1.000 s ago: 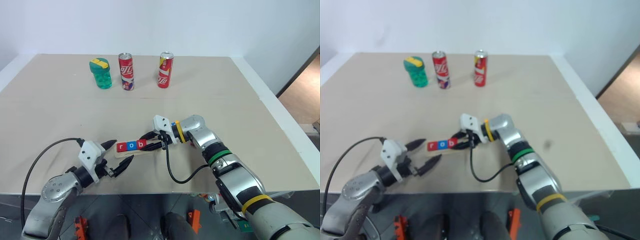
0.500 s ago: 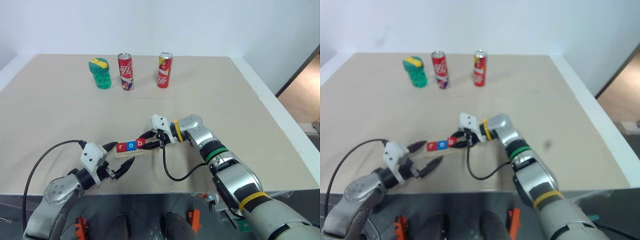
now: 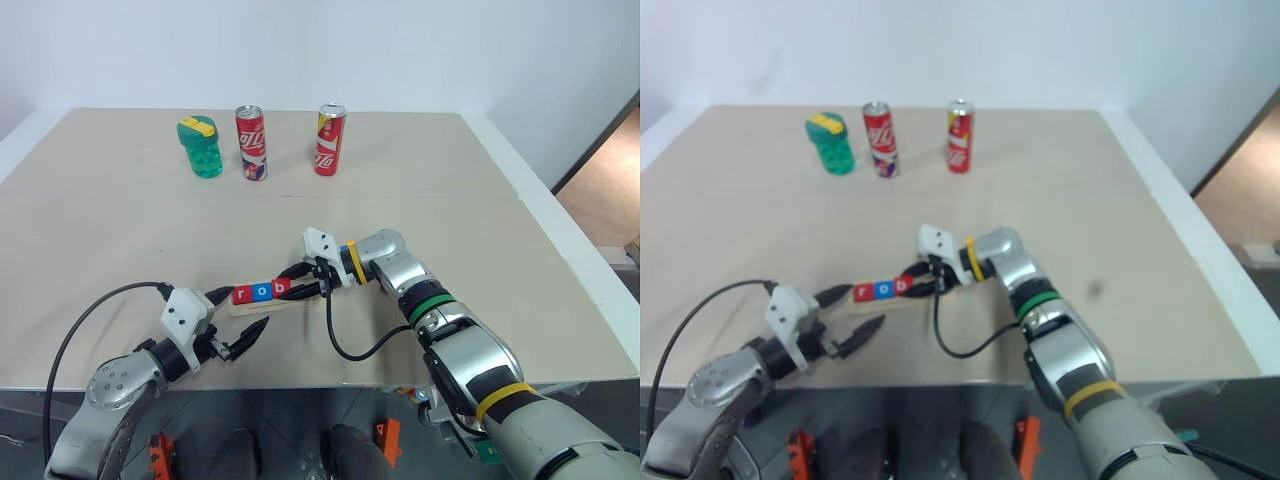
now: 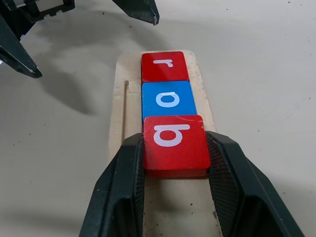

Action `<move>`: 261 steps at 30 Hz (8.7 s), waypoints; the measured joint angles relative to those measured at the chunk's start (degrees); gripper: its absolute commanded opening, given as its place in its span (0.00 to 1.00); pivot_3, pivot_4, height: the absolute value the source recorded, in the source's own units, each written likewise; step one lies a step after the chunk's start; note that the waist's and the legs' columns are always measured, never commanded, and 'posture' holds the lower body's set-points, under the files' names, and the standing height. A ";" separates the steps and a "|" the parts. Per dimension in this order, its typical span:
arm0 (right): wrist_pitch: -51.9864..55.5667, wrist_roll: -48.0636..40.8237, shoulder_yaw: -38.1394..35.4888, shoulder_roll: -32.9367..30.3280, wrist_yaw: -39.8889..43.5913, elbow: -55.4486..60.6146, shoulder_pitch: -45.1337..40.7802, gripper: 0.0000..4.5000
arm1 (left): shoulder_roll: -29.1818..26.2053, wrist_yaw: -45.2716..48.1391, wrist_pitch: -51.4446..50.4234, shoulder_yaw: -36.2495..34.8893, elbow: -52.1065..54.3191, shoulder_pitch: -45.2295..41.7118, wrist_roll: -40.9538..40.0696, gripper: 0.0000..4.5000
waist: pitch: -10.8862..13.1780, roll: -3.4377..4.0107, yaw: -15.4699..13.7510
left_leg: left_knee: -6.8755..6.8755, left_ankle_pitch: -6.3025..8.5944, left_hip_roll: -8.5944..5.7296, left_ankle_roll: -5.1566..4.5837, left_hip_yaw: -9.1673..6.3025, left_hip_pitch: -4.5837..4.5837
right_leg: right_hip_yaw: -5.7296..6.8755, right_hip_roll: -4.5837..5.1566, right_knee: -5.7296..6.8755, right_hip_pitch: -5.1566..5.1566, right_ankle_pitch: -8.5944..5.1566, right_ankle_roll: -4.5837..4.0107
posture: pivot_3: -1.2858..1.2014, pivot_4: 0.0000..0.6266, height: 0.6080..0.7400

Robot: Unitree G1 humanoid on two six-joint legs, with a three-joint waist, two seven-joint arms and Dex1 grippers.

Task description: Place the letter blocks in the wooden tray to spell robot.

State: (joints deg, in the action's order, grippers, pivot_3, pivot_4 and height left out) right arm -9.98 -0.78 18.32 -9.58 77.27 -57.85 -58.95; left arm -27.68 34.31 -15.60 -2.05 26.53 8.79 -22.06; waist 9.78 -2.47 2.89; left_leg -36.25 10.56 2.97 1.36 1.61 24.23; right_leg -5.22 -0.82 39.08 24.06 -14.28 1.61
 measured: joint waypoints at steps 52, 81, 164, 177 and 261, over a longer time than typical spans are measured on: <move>0.46 1.69 -1.03 1.25 1.71 -2.11 -1.41 0.38 | 0.27 -0.13 0.13 1.72 0.00 -0.32 1.99 1.00 | 0.01 0.02 0.00 | 0.15 0.00 0.02 0.00 0.00 0.01 | 0.05 0.00 0.00 0.07 -0.04 -0.07 | 0.52 0.24 1.00; 3.94 1.52 -2.50 0.79 -0.21 0.81 -0.52 0.38 | 0.31 -0.07 0.13 2.02 -0.36 -1.89 3.01 1.00 | 0.01 0.02 -0.01 | 0.23 0.00 0.01 0.00 -0.01 0.01 | 0.06 0.00 0.00 0.09 -0.05 -0.09 | 0.52 0.24 1.00; 35.54 -4.99 -1.14 0.92 -37.04 54.88 29.02 0.01 | -0.70 4.75 1.32 -0.04 -2.42 -2.63 0.80 1.00 | -0.01 -0.01 0.35 | 0.40 -0.02 -0.01 0.06 -0.05 0.09 | 0.01 -0.04 -0.01 0.22 -0.19 0.02 | 0.52 0.24 1.00; 31.97 -3.79 -0.77 0.97 -38.36 50.74 27.04 0.01 | 0.00 4.48 0.09 -0.05 -2.40 -2.10 -0.87 1.00 | -0.01 -0.01 0.35 | 0.39 -0.02 -0.01 0.06 -0.05 0.10 | 0.01 -0.04 -0.01 0.21 -0.18 0.02 | 0.52 0.24 1.00; 11.17 -4.22 1.55 -10.26 -3.20 25.51 11.90 0.32 | -0.59 3.15 -5.23 2.22 2.19 -2.96 -1.54 1.00 | 0.19 0.10 1.26 | 0.16 0.01 -0.29 0.00 -0.08 0.04 | -0.38 0.01 -0.05 0.03 -0.08 0.35 | 0.52 0.24 1.00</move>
State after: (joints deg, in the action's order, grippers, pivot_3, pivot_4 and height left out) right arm 1.20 -5.00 19.87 -19.84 74.08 -32.34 -47.06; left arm -28.27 37.46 -20.83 0.17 28.72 5.82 -23.60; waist 9.97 -2.37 4.15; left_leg -36.09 10.58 2.69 1.36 1.53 24.27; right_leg -5.60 -0.81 39.03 24.09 -14.36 1.96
